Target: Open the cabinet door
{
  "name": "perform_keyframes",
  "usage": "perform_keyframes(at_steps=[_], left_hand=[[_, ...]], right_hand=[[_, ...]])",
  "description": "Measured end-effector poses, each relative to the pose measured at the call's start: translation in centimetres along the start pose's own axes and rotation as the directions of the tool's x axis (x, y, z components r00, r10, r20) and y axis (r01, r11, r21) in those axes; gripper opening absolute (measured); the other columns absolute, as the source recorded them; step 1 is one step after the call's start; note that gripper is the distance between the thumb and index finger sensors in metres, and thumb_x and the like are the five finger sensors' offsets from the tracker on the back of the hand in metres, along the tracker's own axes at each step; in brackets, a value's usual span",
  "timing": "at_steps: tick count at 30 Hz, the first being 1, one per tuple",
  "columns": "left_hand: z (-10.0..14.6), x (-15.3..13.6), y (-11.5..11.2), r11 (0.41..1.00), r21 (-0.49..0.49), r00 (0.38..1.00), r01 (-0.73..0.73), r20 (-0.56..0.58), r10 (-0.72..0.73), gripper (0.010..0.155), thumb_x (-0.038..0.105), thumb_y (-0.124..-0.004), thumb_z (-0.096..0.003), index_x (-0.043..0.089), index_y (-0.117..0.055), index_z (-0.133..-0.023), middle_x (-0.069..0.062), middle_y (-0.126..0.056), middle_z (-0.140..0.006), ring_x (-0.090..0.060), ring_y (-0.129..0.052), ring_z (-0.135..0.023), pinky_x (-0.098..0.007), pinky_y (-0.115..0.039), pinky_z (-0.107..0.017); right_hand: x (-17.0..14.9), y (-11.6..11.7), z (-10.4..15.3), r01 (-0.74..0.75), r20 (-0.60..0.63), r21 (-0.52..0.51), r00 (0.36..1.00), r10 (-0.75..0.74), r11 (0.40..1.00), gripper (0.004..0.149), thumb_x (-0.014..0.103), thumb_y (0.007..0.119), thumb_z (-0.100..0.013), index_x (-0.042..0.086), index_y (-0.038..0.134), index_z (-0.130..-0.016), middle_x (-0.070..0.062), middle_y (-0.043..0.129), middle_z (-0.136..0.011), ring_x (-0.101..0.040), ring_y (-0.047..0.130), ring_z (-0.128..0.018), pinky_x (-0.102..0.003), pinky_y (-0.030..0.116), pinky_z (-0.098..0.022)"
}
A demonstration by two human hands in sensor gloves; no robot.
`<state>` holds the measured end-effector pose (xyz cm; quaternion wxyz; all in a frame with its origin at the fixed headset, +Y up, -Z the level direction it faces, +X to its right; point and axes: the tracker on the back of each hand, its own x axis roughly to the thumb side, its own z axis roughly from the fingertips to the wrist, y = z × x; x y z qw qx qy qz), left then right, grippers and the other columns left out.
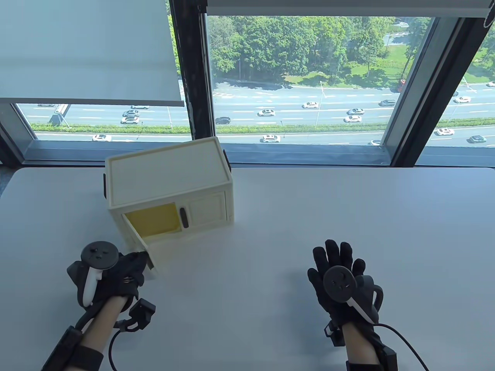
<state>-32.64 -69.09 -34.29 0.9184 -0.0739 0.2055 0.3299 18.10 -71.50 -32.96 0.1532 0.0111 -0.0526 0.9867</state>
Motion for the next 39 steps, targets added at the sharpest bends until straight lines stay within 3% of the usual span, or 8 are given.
perform_keyframes(at_steps=[10,17,24,30,39], left_hand=[[1.4,-1.3,0.7,0.995,0.083,0.997,0.059,0.041,-0.062,0.055,0.053,-0.063,-0.0546,0.022,-0.075,-0.099,-0.005,-0.057,-0.107,-0.034,-0.06,-0.094,-0.048,-0.051,-0.069],[3.3,-1.9,0.4,0.984,0.114,0.983,0.135,0.109,-0.148,0.064,0.054,-0.063,-0.0546,0.026,-0.051,-0.11,0.0,-0.029,-0.119,-0.032,-0.033,-0.11,-0.052,-0.035,-0.078],[4.5,-2.2,-0.6,0.973,0.119,0.962,0.197,0.169,-0.216,0.076,0.06,-0.062,-0.0527,0.028,-0.03,-0.113,0.004,0.001,-0.116,-0.028,0.0,-0.111,-0.054,-0.024,-0.08],[5.0,-1.9,-1.7,0.965,-0.015,0.948,0.263,0.189,-0.255,0.084,0.065,-0.061,-0.0517,0.028,-0.013,-0.111,0.007,0.017,-0.106,-0.022,0.019,-0.103,-0.054,-0.012,-0.079],[5.3,-1.9,-1.3,0.971,-0.05,0.956,0.235,0.195,-0.221,0.087,0.066,-0.06,-0.0513,0.026,-0.009,-0.11,0.006,0.019,-0.105,-0.023,0.021,-0.101,-0.055,-0.011,-0.079]], right_hand=[[-0.1,0.0,0.1,-0.002,-0.014,0.015,1.0,0.002,1.0,0.063,0.054,0.046,-0.055,0.03,0.039,-0.112,-0.004,0.021,-0.117,-0.03,0.003,-0.1,-0.061,0.024,-0.067],[-0.1,-0.1,0.1,-0.01,-0.018,0.024,1.0,0.011,1.0,0.063,0.054,0.046,-0.055,0.03,0.039,-0.112,-0.004,0.021,-0.117,-0.03,0.003,-0.1,-0.061,0.024,-0.067],[0.7,0.0,0.2,-0.019,-0.005,0.034,1.0,0.02,0.999,0.064,0.055,0.046,-0.055,0.029,0.039,-0.112,-0.005,0.021,-0.117,-0.03,0.003,-0.1,-0.06,0.024,-0.067],[3.0,1.3,-0.1,-0.053,0.042,0.068,0.998,0.05,0.996,0.067,0.059,0.047,-0.053,0.028,0.04,-0.113,-0.006,0.025,-0.118,-0.033,0.009,-0.103,-0.061,0.029,-0.068],[9.9,2.8,-2.5,-0.03,0.076,0.056,0.997,0.026,0.998,0.074,0.066,0.05,-0.051,0.022,0.055,-0.11,-0.013,0.057,-0.113,-0.043,0.042,-0.107,-0.061,0.05,-0.068]])
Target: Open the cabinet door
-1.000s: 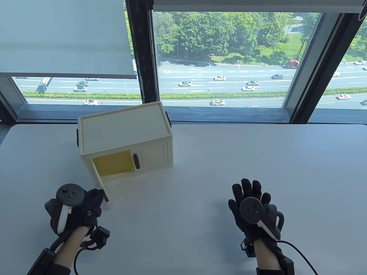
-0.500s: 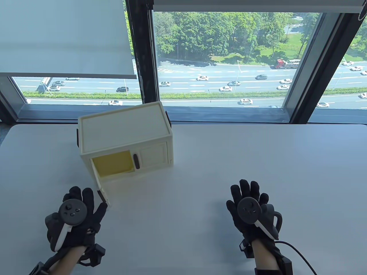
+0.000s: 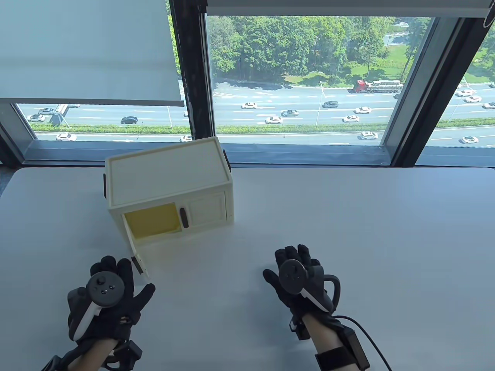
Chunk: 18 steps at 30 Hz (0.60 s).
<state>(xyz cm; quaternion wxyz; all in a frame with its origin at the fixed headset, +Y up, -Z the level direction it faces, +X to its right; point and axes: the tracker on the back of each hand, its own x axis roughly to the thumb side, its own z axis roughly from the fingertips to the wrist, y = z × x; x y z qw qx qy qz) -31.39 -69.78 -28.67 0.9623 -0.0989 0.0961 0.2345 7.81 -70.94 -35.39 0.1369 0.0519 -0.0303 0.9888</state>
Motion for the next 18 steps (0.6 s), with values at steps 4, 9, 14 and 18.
perform_keyframes(at_steps=[4,9,14,18], left_hand=[[0.1,0.0,0.0,1.0,-0.003,1.0,-0.006,0.002,0.006,0.087,0.066,-0.06,-0.0514,0.026,-0.01,-0.11,0.006,0.019,-0.105,-0.023,0.021,-0.101,-0.055,-0.012,-0.079],[0.3,0.2,-0.1,1.0,-0.006,1.0,0.002,0.007,-0.002,0.087,0.066,-0.06,-0.0515,0.025,-0.01,-0.11,0.006,0.019,-0.105,-0.023,0.021,-0.101,-0.055,-0.013,-0.079],[0.4,0.4,-0.2,1.0,-0.021,1.0,0.005,0.014,-0.005,0.086,0.066,-0.059,-0.0517,0.025,-0.011,-0.11,0.006,0.018,-0.105,-0.023,0.02,-0.101,-0.055,-0.013,-0.079],[0.5,0.4,-0.3,0.999,-0.032,1.0,0.009,0.011,-0.009,0.087,0.066,-0.059,-0.0518,0.024,-0.011,-0.11,0.005,0.018,-0.105,-0.024,0.02,-0.101,-0.054,-0.014,-0.079]], right_hand=[[4.2,-0.1,-3.2,0.099,-0.01,-0.02,0.995,-0.099,0.995,0.068,0.066,0.052,-0.051,0.023,0.07,-0.102,-0.01,0.07,-0.104,-0.041,0.057,-0.101,-0.059,0.055,-0.066],[9.2,0.7,-8.2,0.273,-0.071,0.014,0.96,-0.272,0.962,0.061,0.063,0.057,-0.051,0.026,0.078,-0.095,-0.007,0.075,-0.098,-0.038,0.064,-0.098,-0.058,0.058,-0.065],[13.8,1.8,-11.8,0.34,-0.193,0.019,0.924,-0.33,0.94,0.061,0.063,0.058,-0.051,0.026,0.078,-0.095,-0.007,0.076,-0.097,-0.037,0.067,-0.095,-0.057,0.06,-0.064],[16.1,2.9,-13.6,0.415,-0.343,0.103,0.868,-0.36,0.904,0.062,0.063,0.058,-0.052,0.025,0.076,-0.097,-0.009,0.074,-0.098,-0.039,0.067,-0.095,-0.058,0.06,-0.064]])
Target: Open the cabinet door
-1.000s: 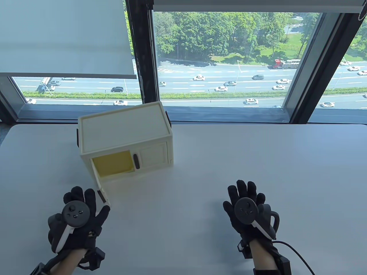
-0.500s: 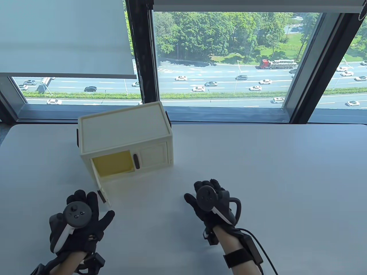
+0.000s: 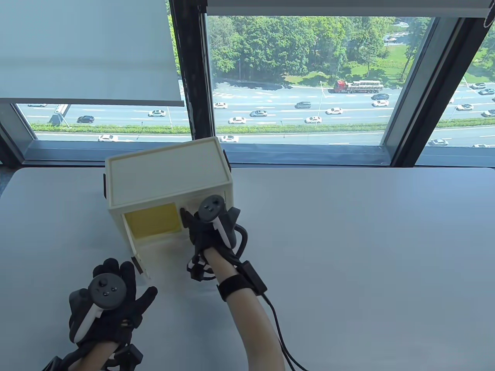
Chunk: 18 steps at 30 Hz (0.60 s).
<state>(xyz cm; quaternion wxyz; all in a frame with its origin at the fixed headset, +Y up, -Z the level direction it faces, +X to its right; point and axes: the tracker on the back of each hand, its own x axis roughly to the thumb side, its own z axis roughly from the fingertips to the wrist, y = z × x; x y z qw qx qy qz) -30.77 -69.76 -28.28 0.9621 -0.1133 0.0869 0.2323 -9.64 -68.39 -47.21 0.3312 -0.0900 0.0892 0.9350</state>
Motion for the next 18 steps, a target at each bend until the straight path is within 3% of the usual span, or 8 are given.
perform_keyframes(at_steps=[5,9,14,18], left_hand=[[0.0,0.1,-0.1,0.999,-0.037,1.0,-0.012,0.002,0.012,0.087,0.066,-0.059,-0.0519,0.025,-0.01,-0.11,0.005,0.019,-0.104,-0.024,0.021,-0.1,-0.054,-0.014,-0.079],[0.1,0.2,-0.2,0.999,-0.045,1.0,-0.005,0.009,0.005,0.086,0.066,-0.059,-0.0519,0.025,-0.01,-0.11,0.005,0.019,-0.104,-0.024,0.021,-0.1,-0.054,-0.014,-0.079],[0.1,0.3,-0.3,0.999,-0.049,1.0,0.001,0.008,-0.001,0.086,0.066,-0.059,-0.0519,0.025,-0.011,-0.11,0.005,0.019,-0.104,-0.024,0.021,-0.1,-0.054,-0.014,-0.079],[0.1,0.2,-0.1,0.999,-0.042,1.0,-0.004,-0.002,0.003,0.086,0.066,-0.059,-0.0519,0.025,-0.01,-0.11,0.005,0.02,-0.104,-0.024,0.021,-0.1,-0.054,-0.014,-0.079]], right_hand=[[0.6,0.9,-1.1,0.068,-0.148,-0.001,0.987,-0.067,0.998,0.062,0.062,0.058,-0.053,0.023,0.077,-0.096,-0.01,0.076,-0.096,-0.04,0.069,-0.092,-0.057,0.062,-0.061],[0.1,1.1,-1.8,0.106,-0.187,0.047,0.978,-0.096,0.993,0.062,0.064,0.058,-0.052,0.023,0.079,-0.095,-0.009,0.077,-0.095,-0.039,0.071,-0.091,-0.057,0.063,-0.061],[-0.2,1.1,-2.4,0.22,-0.181,0.174,0.965,-0.189,0.96,0.057,0.058,0.06,-0.055,0.023,0.077,-0.096,-0.008,0.077,-0.095,-0.036,0.073,-0.091,-0.055,0.065,-0.061],[-0.8,1.1,-2.3,0.253,-0.122,0.156,0.964,-0.235,0.955,0.057,0.055,0.064,-0.054,0.019,0.079,-0.095,-0.01,0.079,-0.093,-0.037,0.075,-0.089,-0.056,0.065,-0.061]])
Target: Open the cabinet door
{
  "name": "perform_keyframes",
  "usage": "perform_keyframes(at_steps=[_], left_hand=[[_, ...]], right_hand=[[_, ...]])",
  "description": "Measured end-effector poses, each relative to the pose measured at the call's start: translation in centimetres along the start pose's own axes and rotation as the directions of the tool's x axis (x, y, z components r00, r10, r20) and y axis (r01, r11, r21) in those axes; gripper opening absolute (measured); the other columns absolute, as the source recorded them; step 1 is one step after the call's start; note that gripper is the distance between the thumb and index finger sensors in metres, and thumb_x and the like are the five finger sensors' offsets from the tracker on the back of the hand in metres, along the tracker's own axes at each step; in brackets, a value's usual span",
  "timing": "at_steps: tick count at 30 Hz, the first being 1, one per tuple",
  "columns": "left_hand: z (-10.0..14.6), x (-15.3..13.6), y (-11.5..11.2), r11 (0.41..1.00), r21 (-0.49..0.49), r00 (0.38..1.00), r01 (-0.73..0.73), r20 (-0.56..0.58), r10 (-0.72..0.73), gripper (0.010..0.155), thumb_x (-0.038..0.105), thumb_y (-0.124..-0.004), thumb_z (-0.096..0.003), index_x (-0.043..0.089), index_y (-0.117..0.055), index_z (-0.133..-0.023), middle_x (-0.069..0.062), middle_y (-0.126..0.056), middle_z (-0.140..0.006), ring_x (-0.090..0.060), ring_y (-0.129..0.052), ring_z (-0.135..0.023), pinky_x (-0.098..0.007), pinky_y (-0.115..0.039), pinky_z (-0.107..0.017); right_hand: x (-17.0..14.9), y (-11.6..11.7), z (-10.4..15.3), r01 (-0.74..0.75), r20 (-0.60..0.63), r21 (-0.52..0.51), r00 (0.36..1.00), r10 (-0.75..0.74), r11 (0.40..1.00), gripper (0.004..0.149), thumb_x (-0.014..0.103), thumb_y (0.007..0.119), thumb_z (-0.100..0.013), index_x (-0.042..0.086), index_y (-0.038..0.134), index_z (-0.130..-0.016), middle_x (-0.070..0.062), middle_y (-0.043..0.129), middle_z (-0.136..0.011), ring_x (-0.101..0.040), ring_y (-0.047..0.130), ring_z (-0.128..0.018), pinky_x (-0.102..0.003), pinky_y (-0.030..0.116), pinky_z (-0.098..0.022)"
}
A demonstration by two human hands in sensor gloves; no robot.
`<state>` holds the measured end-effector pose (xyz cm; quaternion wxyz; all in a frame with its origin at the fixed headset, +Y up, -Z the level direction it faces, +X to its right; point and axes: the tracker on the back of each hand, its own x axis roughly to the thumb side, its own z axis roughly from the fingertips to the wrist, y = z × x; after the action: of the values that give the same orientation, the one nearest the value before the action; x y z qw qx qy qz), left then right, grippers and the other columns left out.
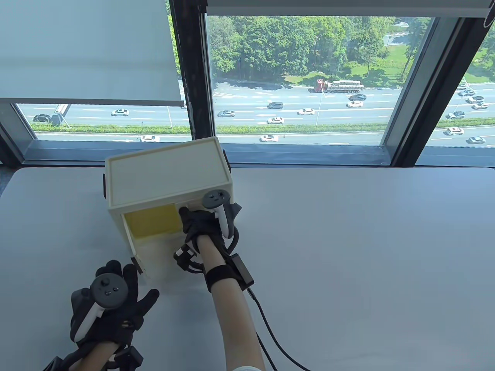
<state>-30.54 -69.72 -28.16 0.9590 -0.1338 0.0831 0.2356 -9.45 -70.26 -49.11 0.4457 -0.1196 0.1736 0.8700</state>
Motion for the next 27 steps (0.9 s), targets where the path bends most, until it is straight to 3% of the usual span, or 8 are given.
perform_keyframes(at_steps=[3,11,19,27], left_hand=[[0.0,0.0,0.1,1.0,0.005,1.0,-0.003,0.0,0.003,0.086,0.066,-0.059,-0.052,0.025,-0.011,-0.11,0.005,0.02,-0.104,-0.024,0.021,-0.1,-0.054,-0.014,-0.079],[0.0,0.0,0.1,1.0,0.004,1.0,-0.002,-0.003,0.002,0.086,0.066,-0.059,-0.052,0.025,-0.011,-0.11,0.005,0.02,-0.104,-0.024,0.021,-0.1,-0.054,-0.014,-0.079],[0.1,0.0,0.1,1.0,-0.001,1.0,-0.007,-0.004,0.007,0.086,0.066,-0.059,-0.052,0.025,-0.01,-0.11,0.004,0.02,-0.104,-0.024,0.021,-0.1,-0.054,-0.014,-0.079],[0.1,0.0,0.0,1.0,-0.004,1.0,-0.009,-0.001,0.009,0.086,0.066,-0.059,-0.0521,0.025,-0.01,-0.11,0.004,0.02,-0.104,-0.024,0.021,-0.1,-0.054,-0.014,-0.079]], right_hand=[[-0.5,-0.2,0.5,0.043,0.024,-0.028,0.999,-0.042,0.999,0.054,0.051,0.068,-0.052,0.018,0.083,-0.092,-0.012,0.082,-0.091,-0.039,0.076,-0.087,-0.057,0.065,-0.059],[-2.4,-2.0,2.8,-0.005,0.13,-0.071,0.991,0.014,0.997,0.048,0.047,0.073,-0.051,0.019,0.089,-0.086,-0.01,0.085,-0.087,-0.038,0.079,-0.085,-0.058,0.065,-0.058],[-4.9,-5.0,5.0,-0.071,0.209,-0.158,0.973,0.103,0.985,0.044,0.045,0.076,-0.05,0.023,0.091,-0.084,-0.008,0.086,-0.086,-0.037,0.081,-0.085,-0.058,0.064,-0.059],[-6.5,-8.3,6.2,-0.205,0.234,-0.29,0.932,0.277,0.935,0.042,0.045,0.075,-0.05,0.025,0.092,-0.083,-0.006,0.087,-0.086,-0.036,0.081,-0.085,-0.059,0.063,-0.06]])
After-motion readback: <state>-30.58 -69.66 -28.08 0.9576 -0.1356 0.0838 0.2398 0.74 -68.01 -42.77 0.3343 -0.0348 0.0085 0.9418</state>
